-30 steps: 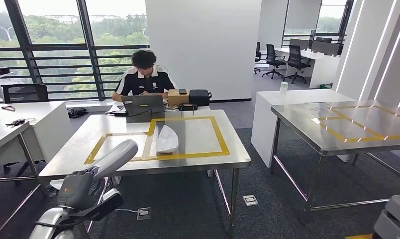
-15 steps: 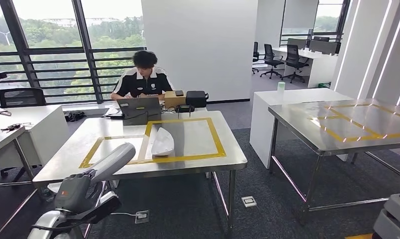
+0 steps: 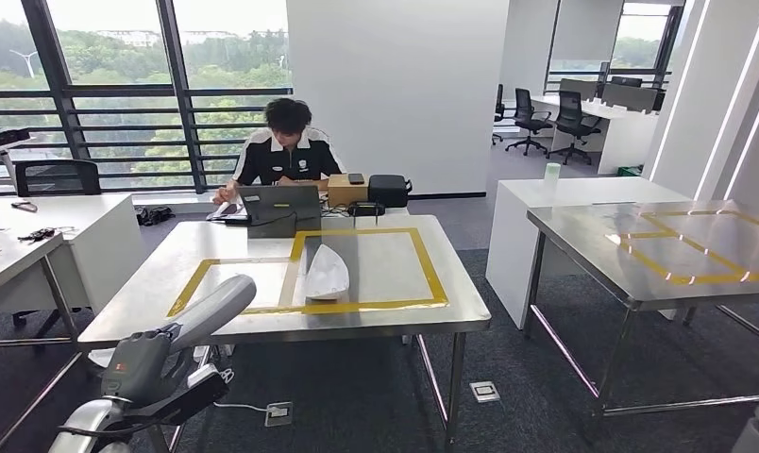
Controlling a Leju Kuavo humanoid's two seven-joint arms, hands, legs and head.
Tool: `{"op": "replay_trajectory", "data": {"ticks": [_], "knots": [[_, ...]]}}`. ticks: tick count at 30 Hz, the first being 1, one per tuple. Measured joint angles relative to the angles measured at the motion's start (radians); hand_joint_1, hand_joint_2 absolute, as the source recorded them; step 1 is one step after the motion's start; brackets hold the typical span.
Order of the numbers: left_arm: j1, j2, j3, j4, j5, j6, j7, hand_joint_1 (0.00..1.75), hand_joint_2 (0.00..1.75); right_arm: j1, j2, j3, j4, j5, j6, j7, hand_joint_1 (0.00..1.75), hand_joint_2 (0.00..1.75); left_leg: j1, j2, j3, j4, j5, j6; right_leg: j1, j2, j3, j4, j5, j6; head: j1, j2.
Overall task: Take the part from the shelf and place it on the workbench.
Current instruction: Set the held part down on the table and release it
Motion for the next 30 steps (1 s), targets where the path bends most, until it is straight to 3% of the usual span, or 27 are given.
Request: {"op": "replay_trajectory", "data": {"ticks": [1,4,6,9,11,12,14,16,17,19,21,23,25,27,28,29,30], "knots": [[0.000,0.000,0.000,0.000,0.000,0.000,0.000,1.48,1.75,0.000,0.000,0.000,0.000,0.000,0.000,0.000,0.00,0.00,0.000,-0.001,0.003,0.000,-0.004,-0.005,0.003,0.000,0.014,-0.032,0.005,-0.005,0.000,0.000],[0.003,0.000,-0.001,0.000,0.000,-0.001,0.000,1.48,1.75,0.001,0.000,0.000,0.000,0.000,0.001,0.000,0.00,0.00,0.000,-0.003,0.010,0.010,-0.009,-0.024,0.004,-0.001,0.037,-0.049,-0.003,-0.023,0.000,0.000],[0.001,-0.001,-0.002,-0.001,0.000,-0.002,0.000,1.48,1.75,0.000,0.000,0.000,0.000,0.000,0.001,0.000,0.00,0.00,0.002,0.000,-0.006,0.054,-0.018,-0.033,0.000,-0.001,0.060,-0.054,-0.010,-0.035,-0.001,0.000],[-0.002,-0.001,-0.008,0.000,-0.001,-0.010,0.001,1.48,1.75,-0.001,-0.001,0.000,0.000,0.001,0.001,0.000,0.00,0.00,0.008,0.003,-0.109,0.214,-0.066,-0.045,-0.003,0.001,0.090,-0.056,-0.033,-0.042,-0.002,0.000],[0.002,-0.001,-0.009,0.001,-0.003,-0.013,0.003,1.48,1.75,0.000,0.000,0.000,0.000,0.003,0.001,0.000,0.00,0.00,0.011,0.005,-0.166,0.266,-0.083,-0.049,-0.003,0.002,0.111,-0.056,-0.052,-0.041,-0.003,0.000],[0.004,-0.001,-0.010,0.001,-0.004,-0.014,0.004,1.48,1.75,0.001,0.000,0.000,0.000,0.004,0.001,0.000,0.00,0.00,0.012,0.006,-0.173,0.249,-0.067,-0.050,-0.004,0.003,0.123,-0.055,-0.062,-0.039,-0.002,0.000],[0.003,-0.001,-0.010,-0.001,-0.006,-0.014,0.004,1.48,1.75,0.001,0.000,0.000,0.000,0.006,0.001,0.000,0.00,0.00,0.013,0.011,-0.147,0.133,0.024,-0.049,-0.006,0.003,0.148,-0.056,-0.085,-0.032,-0.003,0.000],[0.001,0.000,-0.013,-0.002,-0.009,-0.015,0.004,1.48,1.75,0.000,0.000,0.000,0.000,0.007,0.001,0.000,0.00,0.00,0.011,0.017,-0.115,0.027,0.086,-0.042,-0.005,0.002,0.166,-0.055,-0.107,-0.020,-0.004,0.000],[0.002,0.000,-0.015,-0.002,-0.011,-0.017,0.004,1.48,1.75,-0.001,0.000,0.000,0.000,0.008,0.001,0.000,0.00,0.00,0.009,0.018,-0.109,0.005,0.096,-0.036,-0.004,0.001,0.171,-0.058,-0.114,-0.013,-0.004,0.000],[0.004,-0.001,-0.018,-0.005,-0.014,-0.020,0.004,1.48,1.75,-0.002,0.000,0.000,0.000,0.008,0.001,0.000,0.00,0.00,0.007,0.014,-0.098,-0.001,0.083,-0.019,-0.002,0.000,0.181,-0.058,-0.117,-0.001,-0.002,0.000],[0.004,-0.002,-0.019,-0.009,-0.017,-0.021,0.004,1.48,1.75,-0.003,0.000,0.000,0.000,0.008,0.001,-0.001,0.00,0.00,0.009,0.010,-0.078,-0.006,0.072,-0.003,-0.003,0.000,0.158,-0.005,-0.104,0.006,0.000,0.001],[0.001,-0.001,-0.019,-0.012,-0.018,-0.022,0.003,1.48,1.75,-0.003,0.000,0.000,0.000,0.008,0.003,-0.002,0.00,0.00,0.007,0.008,-0.052,-0.009,0.051,0.008,-0.004,0.000,0.076,0.115,-0.105,0.008,0.002,0.002],[0.003,-0.001,-0.022,-0.012,-0.017,-0.029,0.001,1.48,1.75,0.000,0.001,0.000,0.000,0.008,0.004,-0.003,0.00,0.00,0.002,0.006,-0.024,-0.009,0.025,0.015,-0.003,0.000,-0.020,0.219,-0.150,0.009,0.003,0.002],[0.008,-0.002,-0.024,-0.012,-0.017,-0.036,-0.001,1.48,1.75,0.002,0.001,0.000,0.000,0.008,0.002,-0.006,0.00,0.00,-0.003,0.002,0.012,-0.009,-0.005,0.016,-0.002,0.001,-0.076,0.224,-0.179,0.006,0.003,0.002],[0.009,-0.002,-0.024,-0.012,-0.016,-0.037,-0.002,1.48,1.75,0.003,0.001,0.000,0.000,0.008,0.002,-0.007,0.00,0.00,-0.005,0.001,0.033,-0.009,-0.021,0.015,0.000,0.001,-0.085,0.187,-0.161,0.001,0.003,0.002],[0.010,-0.002,-0.024,-0.012,-0.016,-0.038,-0.003,1.48,1.75,0.003,0.001,0.000,0.000,0.008,0.001,-0.009,0.00,0.00,-0.007,0.000,0.051,-0.009,-0.037,0.015,0.002,0.002,-0.082,0.128,-0.111,-0.006,0.004,0.002],[0.009,-0.003,-0.025,-0.012,-0.016,-0.039,-0.005,1.48,1.75,0.005,0.001,0.000,0.000,0.008,0.001,-0.010,0.00,0.00,-0.009,0.000,0.069,-0.008,-0.053,0.014,0.007,0.002,-0.077,0.060,-0.042,-0.013,0.003,0.002]]}}
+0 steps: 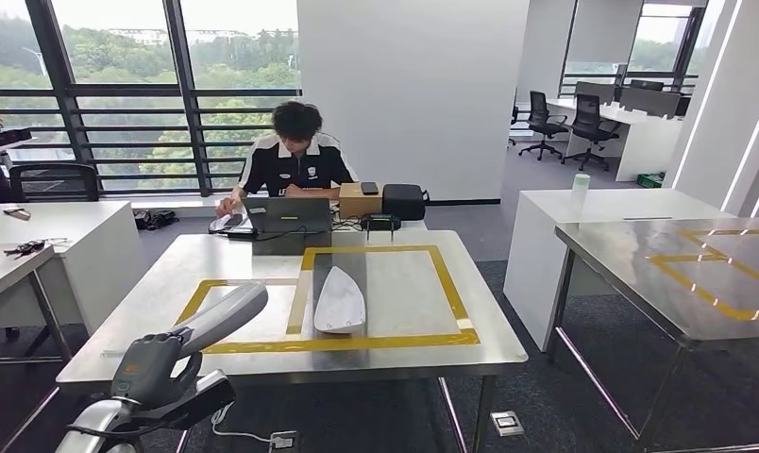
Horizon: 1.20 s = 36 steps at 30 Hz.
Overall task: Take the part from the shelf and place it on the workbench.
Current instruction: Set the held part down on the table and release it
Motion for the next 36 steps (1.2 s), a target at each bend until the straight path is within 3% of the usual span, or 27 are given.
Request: {"op": "replay_trajectory", "data": {"ticks": [2,3,5,6,8,9,11,12,13,14,17,18,19,21,23,24,26,27,28,29,30,32,33,34,36], "knots": [[0.000,-0.005,-0.005,0.001,0.000,-0.001,-0.003,1.48,1.75,0.004,0.000,0.000,0.000,0.000,0.000,-0.003,0.00,0.00,-0.002,-0.006,0.023,0.000,-0.030,-0.006,0.010,0.003,0.014,-0.091,0.107,-0.009,-0.001,-0.001],[0.000,-0.007,-0.008,0.001,0.000,-0.002,-0.004,1.48,1.75,0.005,0.000,-0.001,0.000,-0.001,0.000,-0.004,0.00,0.00,-0.002,-0.009,0.035,0.004,-0.039,-0.011,0.013,0.005,0.019,-0.110,0.125,-0.010,-0.002,-0.001],[0.001,-0.009,-0.011,-0.002,0.000,-0.003,-0.004,1.48,1.75,0.004,0.000,-0.002,0.000,-0.003,0.000,-0.006,0.00,0.00,0.001,-0.011,0.040,0.022,-0.040,-0.022,0.015,0.006,0.041,-0.115,0.116,-0.017,-0.003,-0.001],[0.001,-0.010,-0.011,-0.003,0.000,-0.003,-0.004,1.48,1.75,0.002,0.000,-0.002,0.000,-0.004,0.000,-0.006,0.00,0.00,0.002,-0.009,0.029,0.056,-0.029,-0.028,0.014,0.006,0.054,-0.117,0.106,-0.024,-0.004,-0.001],[0.002,-0.010,-0.013,-0.005,0.000,-0.002,-0.003,1.48,1.75,-0.001,0.000,-0.004,0.000,-0.007,0.000,-0.006,0.00,0.00,0.006,-0.003,-0.038,0.166,-0.019,-0.038,0.010,0.007,0.086,-0.119,0.084,-0.035,-0.004,-0.001],[0.005,-0.010,-0.014,-0.004,0.000,-0.002,-0.003,1.48,1.75,-0.001,0.000,-0.006,0.000,-0.007,0.000,-0.005,0.00,0.00,0.008,0.000,-0.081,0.225,-0.034,-0.042,0.009,0.007,0.102,-0.119,0.070,-0.038,-0.005,-0.001],[0.011,-0.010,-0.015,-0.002,0.000,-0.002,-0.002,1.48,1.75,0.000,0.000,-0.007,0.000,-0.008,0.000,-0.004,0.00,0.00,0.012,0.002,-0.158,0.286,-0.111,-0.048,0.005,0.009,0.137,-0.118,0.040,-0.036,-0.005,-0.001],[0.013,-0.010,-0.015,-0.001,0.000,-0.002,-0.001,1.48,1.75,0.001,0.000,-0.007,0.000,-0.008,0.000,-0.004,0.00,0.00,0.013,0.003,-0.182,0.281,-0.145,-0.050,0.004,0.010,0.157,-0.118,0.023,-0.034,-0.005,-0.001],[0.014,-0.010,-0.015,-0.001,0.000,-0.002,-0.002,1.48,1.75,0.001,0.000,-0.007,0.000,-0.008,0.000,-0.004,0.00,0.00,0.014,0.004,-0.197,0.255,-0.155,-0.051,0.002,0.011,0.180,-0.118,0.006,-0.031,-0.005,-0.001],[0.014,-0.009,-0.016,0.000,0.000,-0.002,-0.002,1.48,1.75,0.002,0.001,-0.007,0.000,-0.008,0.000,-0.004,0.00,0.00,0.014,0.006,-0.204,0.208,-0.122,-0.051,0.000,0.011,0.202,-0.118,-0.013,-0.029,-0.005,-0.001],[0.012,-0.007,-0.018,0.009,-0.001,-0.006,-0.003,1.48,1.75,0.001,0.002,-0.008,0.000,-0.012,0.000,0.006,0.00,0.00,0.015,0.013,-0.207,0.043,0.112,-0.047,0.000,0.014,0.242,-0.115,-0.063,-0.016,-0.005,-0.002],[0.010,-0.009,-0.019,0.012,-0.002,-0.009,-0.003,1.48,1.75,0.000,0.001,-0.010,0.000,-0.015,0.000,0.011,0.00,0.00,0.015,0.015,-0.205,0.017,0.155,-0.042,0.002,0.015,0.250,-0.110,-0.073,-0.009,-0.005,-0.002],[0.007,-0.012,-0.021,0.013,-0.003,-0.011,-0.002,1.48,1.75,-0.003,0.001,-0.012,0.000,-0.017,0.000,0.015,0.00,0.00,0.015,0.015,-0.201,0.008,0.163,-0.036,0.004,0.016,0.256,-0.104,-0.077,-0.002,-0.005,-0.002],[-0.006,-0.022,-0.023,0.016,-0.004,-0.014,0.003,1.48,1.75,-0.005,0.001,-0.019,0.000,-0.020,0.000,0.017,0.00,0.00,0.017,0.012,-0.184,0.008,0.153,-0.021,0.004,0.013,0.244,-0.062,-0.065,0.008,-0.004,-0.002],[-0.022,-0.028,-0.024,0.020,-0.004,-0.014,0.009,1.48,1.75,-0.008,0.002,-0.023,0.000,-0.020,0.000,0.017,0.00,0.00,0.017,0.010,-0.161,0.008,0.136,-0.009,0.002,0.010,0.181,0.037,-0.054,0.014,-0.003,-0.001],[-0.026,-0.029,-0.024,0.023,-0.003,-0.014,0.010,1.48,1.75,-0.008,0.002,-0.023,0.000,-0.020,0.000,0.016,0.00,0.00,0.016,0.009,-0.148,0.008,0.124,-0.005,0.000,0.009,0.139,0.094,-0.064,0.016,-0.003,-0.001],[-0.028,-0.029,-0.024,0.029,-0.001,-0.014,0.011,1.48,1.75,-0.006,0.003,-0.024,0.000,-0.019,0.000,0.017,0.00,0.00,0.013,0.008,-0.119,0.008,0.097,-0.001,-0.001,0.008,0.059,0.166,-0.131,0.021,-0.003,-0.001],[-0.027,-0.028,-0.024,0.033,0.000,-0.014,0.011,1.48,1.75,-0.005,0.003,-0.024,0.000,-0.019,0.001,0.017,0.00,0.00,0.012,0.007,-0.102,0.008,0.082,-0.001,-0.001,0.008,0.032,0.167,-0.166,0.021,-0.003,-0.001],[-0.027,-0.026,-0.024,0.036,0.001,-0.014,0.012,1.48,1.75,-0.003,0.004,-0.024,0.000,-0.018,0.000,0.018,0.00,0.00,0.011,0.007,-0.082,0.008,0.067,-0.001,-0.001,0.008,0.015,0.146,-0.183,0.021,-0.003,-0.001],[-0.027,-0.024,-0.024,0.039,0.002,-0.014,0.013,1.48,1.75,-0.001,0.004,-0.024,0.000,-0.018,0.000,0.018,0.00,0.00,0.009,0.006,-0.062,0.008,0.050,-0.003,-0.001,0.007,0.009,0.103,-0.165,0.017,-0.003,-0.001],[-0.027,-0.022,-0.024,0.042,0.004,-0.014,0.014,1.48,1.75,0.001,0.004,-0.024,0.000,-0.017,0.000,0.019,0.00,0.00,0.009,0.006,-0.046,0.007,0.034,-0.004,-0.001,0.007,0.010,0.048,-0.112,0.012,-0.003,-0.001],[-0.026,-0.017,-0.024,0.049,0.007,-0.013,0.012,1.48,1.75,0.006,0.004,-0.024,0.000,-0.016,0.000,0.021,0.00,0.00,0.005,0.002,-0.019,0.009,0.005,-0.010,0.004,0.007,0.017,-0.059,0.027,0.002,-0.003,-0.002],[-0.025,-0.016,-0.024,0.051,0.008,-0.013,0.011,1.48,1.75,0.007,0.004,-0.024,0.000,-0.014,0.000,0.023,0.00,0.00,0.005,0.000,-0.009,0.009,-0.006,-0.015,0.007,0.007,0.023,-0.089,0.074,-0.002,-0.004,-0.002],[-0.024,-0.012,-0.024,0.054,0.009,-0.013,0.010,1.48,1.75,0.007,0.004,-0.024,0.000,-0.013,0.000,0.024,0.00,0.00,0.004,-0.003,0.002,0.016,-0.011,-0.021,0.010,0.008,0.031,-0.106,0.094,-0.006,-0.004,-0.002],[-0.023,-0.003,-0.024,0.057,0.011,-0.013,0.007,1.48,1.75,0.005,0.004,-0.024,0.000,-0.011,0.000,0.025,0.00,0.00,0.007,-0.003,0.005,0.050,-0.007,-0.034,0.010,0.009,0.062,-0.112,0.092,-0.019,-0.005,-0.002]]}}
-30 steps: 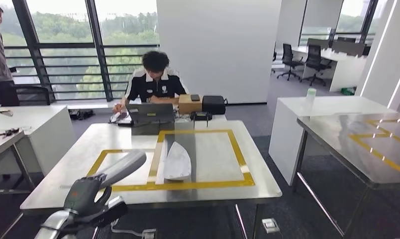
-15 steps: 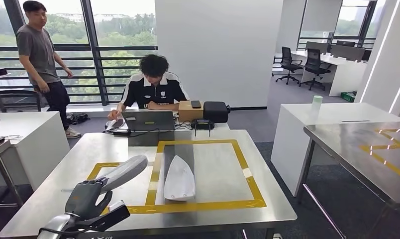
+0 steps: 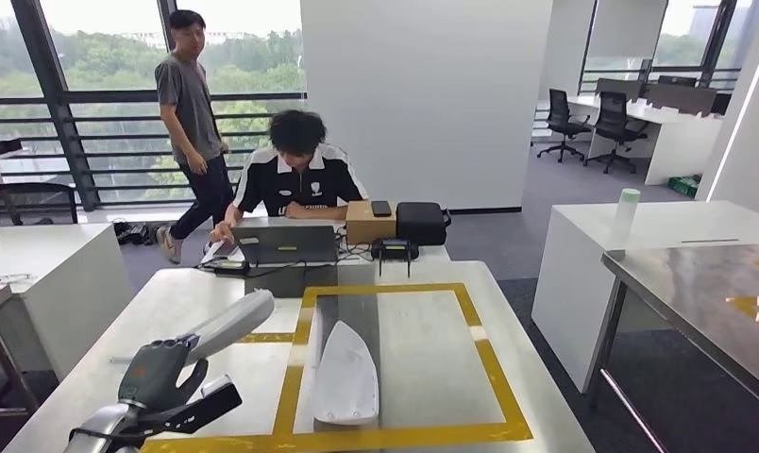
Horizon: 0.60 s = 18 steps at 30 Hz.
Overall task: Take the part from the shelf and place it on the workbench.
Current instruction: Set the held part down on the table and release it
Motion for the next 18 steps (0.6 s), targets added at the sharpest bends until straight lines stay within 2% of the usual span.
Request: {"op": "replay_trajectory", "data": {"ticks": [2,3,5,6,7,8,9,10,11,12,13,15,16,18], "knots": [[-0.001,0.010,0.000,0.006,0.004,0.000,-0.005,1.48,1.75,-0.004,0.000,0.000,0.000,0.003,0.000,-0.001,0.00,0.00,0.003,0.003,-0.039,0.081,0.002,-0.011,-0.001,-0.001,0.031,-0.001,-0.019,-0.014,-0.001,0.000],[-0.001,0.015,0.000,0.011,0.006,-0.001,-0.008,1.48,1.75,-0.006,0.000,0.000,0.000,0.004,0.000,-0.001,0.00,0.00,0.004,0.005,-0.074,0.131,-0.013,-0.016,-0.001,-0.001,0.045,-0.001,-0.031,-0.019,-0.001,0.000],[0.004,0.027,0.000,0.023,0.006,-0.001,-0.011,1.48,1.75,-0.008,0.000,0.000,0.000,0.007,-0.001,-0.001,0.00,0.00,0.006,0.006,-0.147,0.208,-0.072,-0.024,-0.001,0.002,0.071,-0.001,-0.056,-0.023,-0.001,0.000],[0.009,0.033,0.000,0.029,0.007,-0.001,-0.011,1.48,1.75,-0.008,0.000,0.000,0.000,0.009,-0.001,-0.001,0.00,0.00,0.006,0.007,-0.173,0.220,-0.100,-0.025,-0.001,0.004,0.086,-0.001,-0.069,-0.023,-0.001,0.000],[0.013,0.038,0.000,0.034,0.007,-0.001,-0.011,1.48,1.75,-0.006,0.000,0.000,0.000,0.010,0.000,-0.001,0.00,0.00,0.007,0.007,-0.189,0.208,-0.111,-0.024,-0.001,0.006,0.103,-0.001,-0.083,-0.022,-0.001,0.000],[0.016,0.043,0.000,0.038,0.007,-0.001,-0.011,1.48,1.75,-0.005,0.000,0.000,0.000,0.011,0.000,-0.001,0.00,0.00,0.007,0.008,-0.195,0.177,-0.100,-0.022,-0.001,0.007,0.120,-0.001,-0.097,-0.021,-0.001,0.000],[0.018,0.046,0.000,0.041,0.007,-0.001,-0.011,1.48,1.75,-0.003,0.000,0.000,0.000,0.011,0.000,-0.001,0.00,0.00,0.006,0.008,-0.194,0.129,-0.061,-0.018,-0.001,0.007,0.137,-0.001,-0.111,-0.019,-0.001,0.000],[0.018,0.051,0.000,0.047,0.007,-0.001,-0.011,1.48,1.75,-0.003,0.001,-0.001,0.000,0.011,0.000,-0.001,0.00,0.00,0.006,0.009,-0.192,0.065,0.010,-0.015,0.000,0.008,0.154,0.001,-0.126,-0.017,-0.001,0.000],[0.018,0.055,0.000,0.053,0.007,-0.001,-0.010,1.48,1.75,-0.004,0.001,-0.001,0.000,0.011,0.000,-0.001,0.00,0.00,0.004,0.010,-0.188,0.018,0.065,-0.011,0.001,0.009,0.167,0.001,-0.141,-0.013,-0.001,0.000],[0.019,0.059,0.000,0.059,0.007,-0.001,-0.007,1.48,1.75,-0.005,0.001,-0.001,0.000,0.012,0.000,0.000,0.00,0.00,0.002,0.011,-0.182,-0.017,0.114,-0.006,0.002,0.010,0.178,0.001,-0.154,-0.007,-0.001,0.000],[0.019,0.062,0.000,0.066,0.005,-0.001,-0.001,1.48,1.75,-0.007,0.002,-0.001,0.000,0.013,0.000,0.002,0.00,0.00,0.002,0.011,-0.176,-0.037,0.139,0.000,0.004,0.011,0.187,0.005,-0.161,-0.001,-0.001,0.000],[0.018,0.065,0.000,0.076,-0.002,0.000,0.012,1.48,1.75,-0.008,0.000,-0.001,0.000,0.014,0.000,0.003,0.00,0.00,0.004,0.009,-0.153,-0.039,0.132,0.012,0.005,0.010,0.189,0.025,-0.160,0.008,-0.001,0.000],[0.014,0.065,0.000,0.081,-0.006,0.000,0.018,1.48,1.75,-0.008,-0.001,-0.001,-0.001,0.014,0.000,0.003,0.00,0.00,0.007,0.009,-0.143,-0.042,0.126,0.017,0.005,0.008,0.180,0.051,-0.153,0.013,-0.001,0.000],[0.004,0.067,0.003,0.098,-0.011,-0.005,0.027,1.48,1.75,-0.011,-0.003,-0.001,-0.002,0.015,0.000,0.003,0.00,0.00,0.007,0.009,-0.123,-0.046,0.115,0.025,0.002,0.002,0.118,0.150,-0.164,0.024,0.000,0.000]]}}
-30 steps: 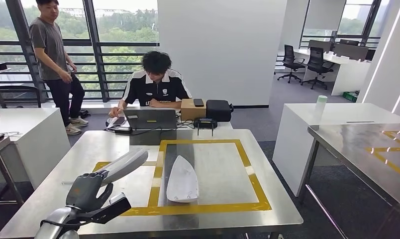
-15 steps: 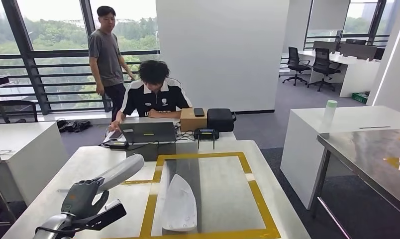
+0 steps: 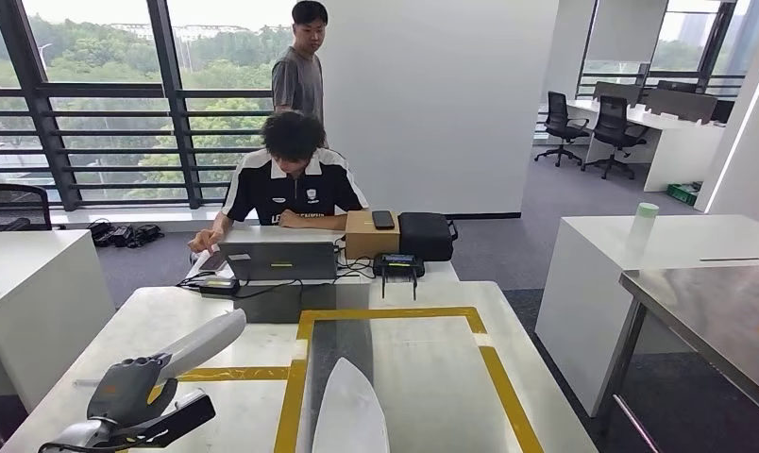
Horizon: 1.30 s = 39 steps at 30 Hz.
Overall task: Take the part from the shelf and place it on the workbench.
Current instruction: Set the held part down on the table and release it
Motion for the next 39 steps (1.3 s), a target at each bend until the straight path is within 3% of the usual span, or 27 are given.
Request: {"op": "replay_trajectory", "data": {"ticks": [2,3,4,5,7,9,10,11,13,15,19,23,27,39], "knots": [[-0.005,0.002,0.006,0.021,0.000,-0.010,0.004,1.48,1.75,-0.001,0.000,0.000,0.000,0.000,0.000,0.000,0.00,0.00,-0.002,0.000,0.015,-0.002,-0.016,0.004,-0.005,-0.003,-0.084,0.103,-0.052,0.009,0.000,0.000],[-0.004,0.002,0.008,0.029,0.001,-0.014,0.004,1.48,1.75,-0.001,0.000,0.000,0.000,0.000,0.000,0.000,0.00,0.00,-0.002,-0.001,0.024,-0.002,-0.025,0.005,-0.006,-0.003,-0.114,0.123,-0.072,0.011,0.000,0.000],[-0.004,0.002,0.010,0.035,0.001,-0.016,0.004,1.48,1.75,0.000,0.000,0.000,0.000,0.000,0.000,0.000,0.00,0.00,-0.003,-0.002,0.034,-0.002,-0.034,0.005,-0.007,-0.004,-0.131,0.117,-0.073,0.011,0.001,0.000],[-0.004,0.002,0.011,0.040,0.002,-0.017,0.004,1.48,1.75,0.001,0.000,0.000,0.000,0.000,0.000,0.000,0.00,0.00,-0.003,-0.003,0.047,-0.001,-0.044,0.004,-0.007,-0.004,-0.134,0.082,-0.046,0.008,0.001,0.000],[-0.005,0.002,0.013,0.050,0.003,-0.018,0.004,1.48,1.75,0.001,0.000,0.000,0.000,0.000,0.000,0.000,0.00,0.00,-0.005,-0.004,0.072,-0.001,-0.063,0.000,-0.003,-0.005,-0.111,-0.045,0.059,-0.005,0.001,0.000],[-0.007,0.001,0.014,0.059,0.004,-0.018,0.004,1.48,1.75,0.001,-0.002,0.000,0.000,0.000,0.000,0.000,0.00,0.00,-0.006,-0.006,0.084,-0.003,-0.079,-0.009,0.005,-0.004,-0.091,-0.131,0.104,-0.018,0.000,0.000],[-0.007,0.002,0.014,0.063,0.005,-0.019,0.004,1.48,1.75,0.001,-0.002,0.000,-0.001,0.000,0.001,0.000,0.00,0.00,-0.007,-0.006,0.084,-0.002,-0.083,-0.012,0.007,-0.003,-0.085,-0.148,0.117,-0.019,-0.001,0.000],[-0.007,0.002,0.015,0.066,0.005,-0.020,0.003,1.48,1.75,0.001,-0.002,0.000,-0.001,0.000,0.001,0.000,0.00,0.00,-0.007,-0.007,0.084,-0.005,-0.085,-0.010,0.008,-0.001,-0.080,-0.154,0.115,-0.015,-0.001,0.000],[-0.007,0.002,0.017,0.070,0.013,-0.022,-0.003,1.48,1.75,0.001,-0.002,0.000,-0.001,0.000,0.001,0.000,0.00,0.00,-0.006,-0.004,0.091,-0.010,-0.085,-0.007,0.009,0.001,-0.072,-0.166,0.143,-0.017,-0.001,0.000],[-0.008,0.003,0.027,0.074,0.032,-0.030,-0.023,1.48,1.75,-0.001,-0.002,0.000,-0.001,0.000,0.000,-0.001,0.00,0.00,-0.005,-0.003,0.099,-0.018,-0.086,-0.010,0.010,0.003,-0.070,-0.165,0.140,-0.025,-0.001,0.000],[-0.008,0.008,0.061,0.086,0.048,-0.035,-0.042,1.48,1.75,-0.001,-0.002,-0.003,-0.001,0.002,0.000,0.000,0.00,0.00,-0.006,-0.002,0.106,-0.028,-0.088,-0.012,0.010,0.004,-0.069,-0.164,0.134,-0.030,0.000,0.000],[-0.008,0.014,0.084,0.099,0.025,-0.020,-0.028,0.00,1.75,-0.001,-0.001,-0.006,-0.001,0.000,0.000,0.008,0.00,0.00,-0.006,-0.001,0.109,-0.032,-0.088,-0.014,0.010,0.004,-0.068,-0.164,0.132,-0.032,0.000,0.000],[-0.012,0.001,0.093,0.109,0.011,-0.049,-0.027,0.00,0.00,-0.005,0.000,-0.015,-0.001,-0.008,0.000,0.020,0.00,0.00,-0.006,-0.001,0.110,-0.033,-0.087,-0.021,0.010,0.003,-0.067,-0.164,0.132,-0.032,0.000,0.000],[-0.051,-0.098,0.105,0.107,-0.048,-0.097,0.048,0.00,0.00,-0.007,0.015,-0.046,-0.001,-0.023,0.000,0.028,0.00,0.00,-0.008,-0.001,0.114,-0.033,-0.087,-0.023,0.005,0.003,-0.063,-0.164,0.134,-0.031,0.000,0.000]]}}
